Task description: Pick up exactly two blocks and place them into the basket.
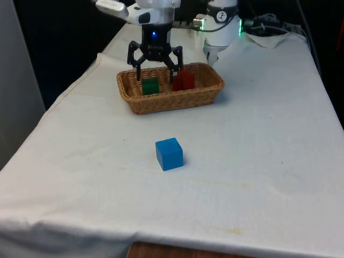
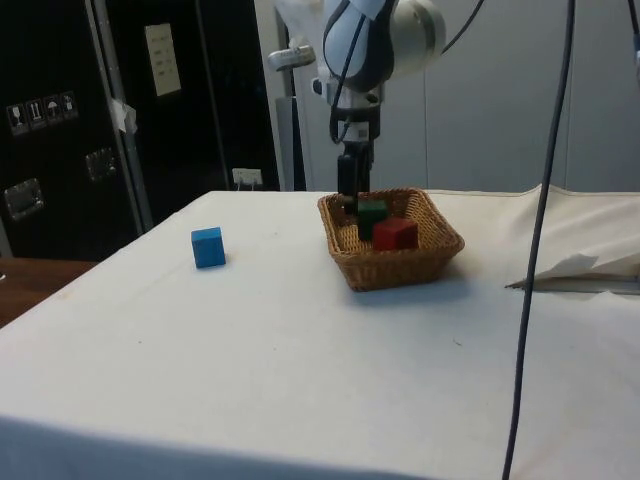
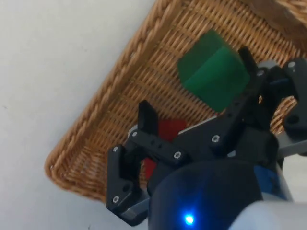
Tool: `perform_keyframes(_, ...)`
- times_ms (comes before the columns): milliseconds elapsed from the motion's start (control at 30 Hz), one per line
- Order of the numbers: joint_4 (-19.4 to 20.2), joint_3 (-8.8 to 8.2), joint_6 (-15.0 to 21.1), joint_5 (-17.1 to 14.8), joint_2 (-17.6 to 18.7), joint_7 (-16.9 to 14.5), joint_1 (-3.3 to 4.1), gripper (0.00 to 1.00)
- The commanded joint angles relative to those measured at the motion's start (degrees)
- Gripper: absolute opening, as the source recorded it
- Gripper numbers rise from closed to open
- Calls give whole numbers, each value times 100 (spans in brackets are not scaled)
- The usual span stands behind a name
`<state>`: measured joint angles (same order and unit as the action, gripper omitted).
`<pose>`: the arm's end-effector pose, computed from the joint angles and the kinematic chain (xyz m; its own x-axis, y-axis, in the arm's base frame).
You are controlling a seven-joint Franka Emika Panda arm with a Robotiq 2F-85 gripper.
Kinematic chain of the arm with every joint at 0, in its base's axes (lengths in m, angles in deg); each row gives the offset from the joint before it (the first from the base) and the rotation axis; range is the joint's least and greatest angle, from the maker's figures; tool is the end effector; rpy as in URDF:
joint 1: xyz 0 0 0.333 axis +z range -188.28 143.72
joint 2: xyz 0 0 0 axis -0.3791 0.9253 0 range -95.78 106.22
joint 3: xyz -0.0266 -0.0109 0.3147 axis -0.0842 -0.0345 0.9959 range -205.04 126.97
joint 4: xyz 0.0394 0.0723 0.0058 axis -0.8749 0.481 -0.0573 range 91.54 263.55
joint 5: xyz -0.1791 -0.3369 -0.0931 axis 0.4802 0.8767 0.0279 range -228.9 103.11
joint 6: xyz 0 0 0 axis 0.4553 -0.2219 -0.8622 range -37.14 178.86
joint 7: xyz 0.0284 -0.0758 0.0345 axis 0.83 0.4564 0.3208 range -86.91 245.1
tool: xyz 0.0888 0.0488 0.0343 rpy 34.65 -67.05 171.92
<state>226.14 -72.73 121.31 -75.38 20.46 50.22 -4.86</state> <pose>0.4805 -0.1566 0.2303 0.9947 0.0516 0.0889 0.0431 -0.9946 0.0945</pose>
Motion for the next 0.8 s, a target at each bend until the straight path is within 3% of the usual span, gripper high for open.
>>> perform_keyframes(0, 0, -109, -40, 166, -29, 178, 97, 100)
perform_keyframes(167, 40, -69, -138, 395, -315, 470, 132, 100)
perform_keyframes(200, 46, 23, -160, 338, -413, 413, 69, 100)
perform_keyframes(233, 57, -46, -166, 498, -430, 590, 143, 100)
perform_keyframes(467, 57, 115, -327, 871, -785, 1054, 201, 100)
perform_keyframes(500, 97, 149, -286, 699, -802, 871, 138, 100)
perform_keyframes(533, 40, 183, -395, 980, -882, 1209, 206, 100)
perform_keyframes(767, -57, 498, -642, 1312, -1186, 1713, 206, 100)
